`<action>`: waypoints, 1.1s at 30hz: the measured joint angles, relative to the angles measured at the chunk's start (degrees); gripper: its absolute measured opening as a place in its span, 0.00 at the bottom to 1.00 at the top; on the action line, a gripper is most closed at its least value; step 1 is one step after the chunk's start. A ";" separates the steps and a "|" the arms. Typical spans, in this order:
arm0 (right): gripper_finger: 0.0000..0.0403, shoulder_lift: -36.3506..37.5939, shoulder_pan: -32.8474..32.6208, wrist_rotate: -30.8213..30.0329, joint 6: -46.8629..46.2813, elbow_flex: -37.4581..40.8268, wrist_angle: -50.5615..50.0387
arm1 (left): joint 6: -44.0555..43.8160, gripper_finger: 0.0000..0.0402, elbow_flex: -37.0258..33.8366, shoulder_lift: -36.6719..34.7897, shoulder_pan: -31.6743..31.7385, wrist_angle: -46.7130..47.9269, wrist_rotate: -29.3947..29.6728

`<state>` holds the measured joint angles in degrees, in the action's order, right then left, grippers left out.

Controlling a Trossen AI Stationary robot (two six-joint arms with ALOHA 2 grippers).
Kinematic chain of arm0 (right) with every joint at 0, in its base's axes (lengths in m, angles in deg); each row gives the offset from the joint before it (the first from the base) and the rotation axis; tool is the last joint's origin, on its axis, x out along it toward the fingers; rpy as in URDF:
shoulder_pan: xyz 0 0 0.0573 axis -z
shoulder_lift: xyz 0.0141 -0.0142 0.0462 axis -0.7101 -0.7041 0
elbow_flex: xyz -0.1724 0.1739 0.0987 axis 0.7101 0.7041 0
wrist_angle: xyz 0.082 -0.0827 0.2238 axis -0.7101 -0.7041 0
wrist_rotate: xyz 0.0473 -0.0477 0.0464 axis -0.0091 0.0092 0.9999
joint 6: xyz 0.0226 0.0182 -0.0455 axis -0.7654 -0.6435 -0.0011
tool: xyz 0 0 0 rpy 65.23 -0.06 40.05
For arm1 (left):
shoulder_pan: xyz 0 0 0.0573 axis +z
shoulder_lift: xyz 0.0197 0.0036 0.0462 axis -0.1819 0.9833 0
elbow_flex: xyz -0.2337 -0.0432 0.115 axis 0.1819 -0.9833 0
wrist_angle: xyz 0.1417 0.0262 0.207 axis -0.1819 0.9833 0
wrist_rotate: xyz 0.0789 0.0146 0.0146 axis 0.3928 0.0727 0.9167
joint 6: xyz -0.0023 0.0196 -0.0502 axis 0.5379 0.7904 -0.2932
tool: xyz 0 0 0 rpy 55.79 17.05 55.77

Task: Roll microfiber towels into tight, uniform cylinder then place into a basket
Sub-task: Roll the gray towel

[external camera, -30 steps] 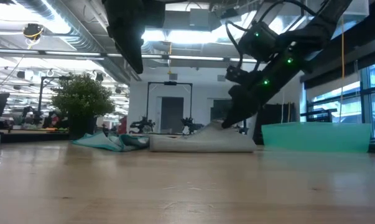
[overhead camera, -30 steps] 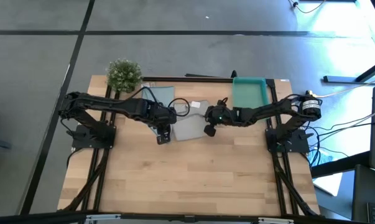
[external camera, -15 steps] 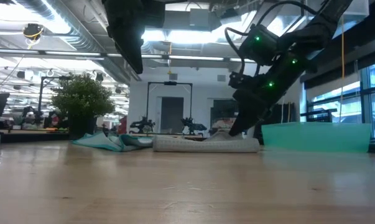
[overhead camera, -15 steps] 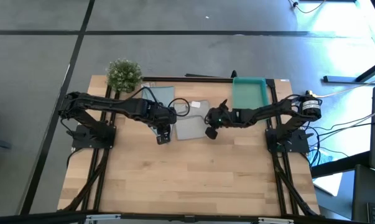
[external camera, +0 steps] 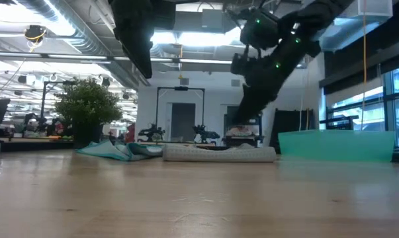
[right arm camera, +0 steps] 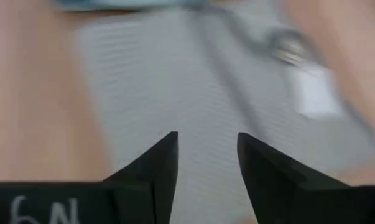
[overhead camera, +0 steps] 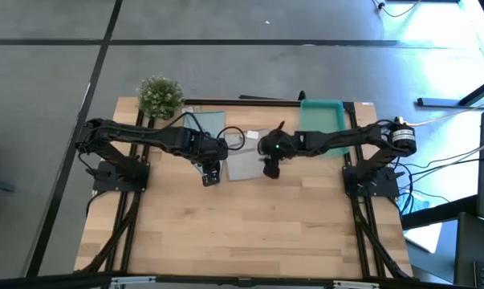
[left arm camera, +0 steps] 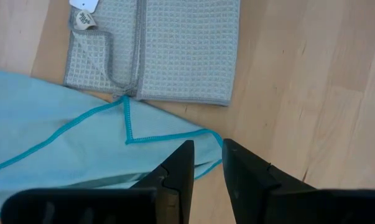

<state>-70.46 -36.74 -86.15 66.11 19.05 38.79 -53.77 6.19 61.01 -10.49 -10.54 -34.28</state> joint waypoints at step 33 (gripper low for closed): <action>0.38 -9.61 -19.52 5.99 -8.85 3.34 1.42 | -0.46 0.20 -0.07 0.02 -1.08 -1.18 -0.02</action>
<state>-80.07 -56.26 -80.16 57.26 22.39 40.22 -54.23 6.12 61.03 -11.57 -11.72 -34.30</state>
